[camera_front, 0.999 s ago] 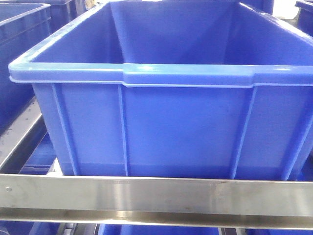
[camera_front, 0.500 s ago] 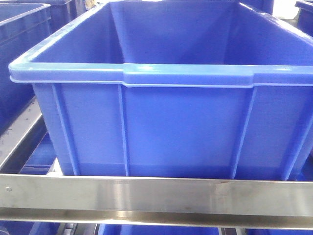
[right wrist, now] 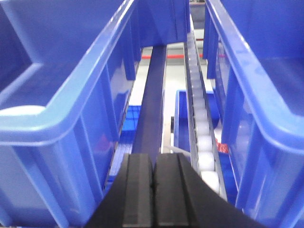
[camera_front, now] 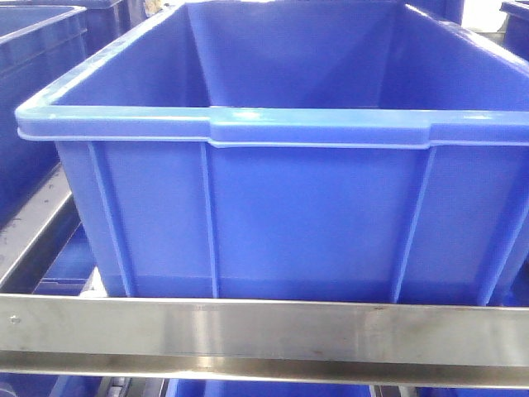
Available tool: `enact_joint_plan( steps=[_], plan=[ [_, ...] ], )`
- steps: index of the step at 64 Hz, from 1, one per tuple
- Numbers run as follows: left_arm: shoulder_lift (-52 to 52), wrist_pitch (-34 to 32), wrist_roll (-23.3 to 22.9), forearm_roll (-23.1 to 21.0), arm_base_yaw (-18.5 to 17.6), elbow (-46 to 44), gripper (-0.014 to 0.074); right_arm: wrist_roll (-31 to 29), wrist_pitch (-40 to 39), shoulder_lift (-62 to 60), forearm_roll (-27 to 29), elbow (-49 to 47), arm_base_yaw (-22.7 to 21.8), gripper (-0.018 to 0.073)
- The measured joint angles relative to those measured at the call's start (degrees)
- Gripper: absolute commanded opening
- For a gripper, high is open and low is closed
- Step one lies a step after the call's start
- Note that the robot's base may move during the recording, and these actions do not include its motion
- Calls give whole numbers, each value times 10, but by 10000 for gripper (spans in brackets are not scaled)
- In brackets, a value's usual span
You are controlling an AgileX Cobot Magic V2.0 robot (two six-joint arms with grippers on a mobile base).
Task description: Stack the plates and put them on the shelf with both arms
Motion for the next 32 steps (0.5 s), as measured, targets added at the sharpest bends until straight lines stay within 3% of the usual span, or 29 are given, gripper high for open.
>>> enact_joint_plan(
  steps=[32],
  plan=[
    [0, 0, 0, 0, 0, 0, 80, 0, 2, 0, 0, 0, 0, 49]
  ],
)
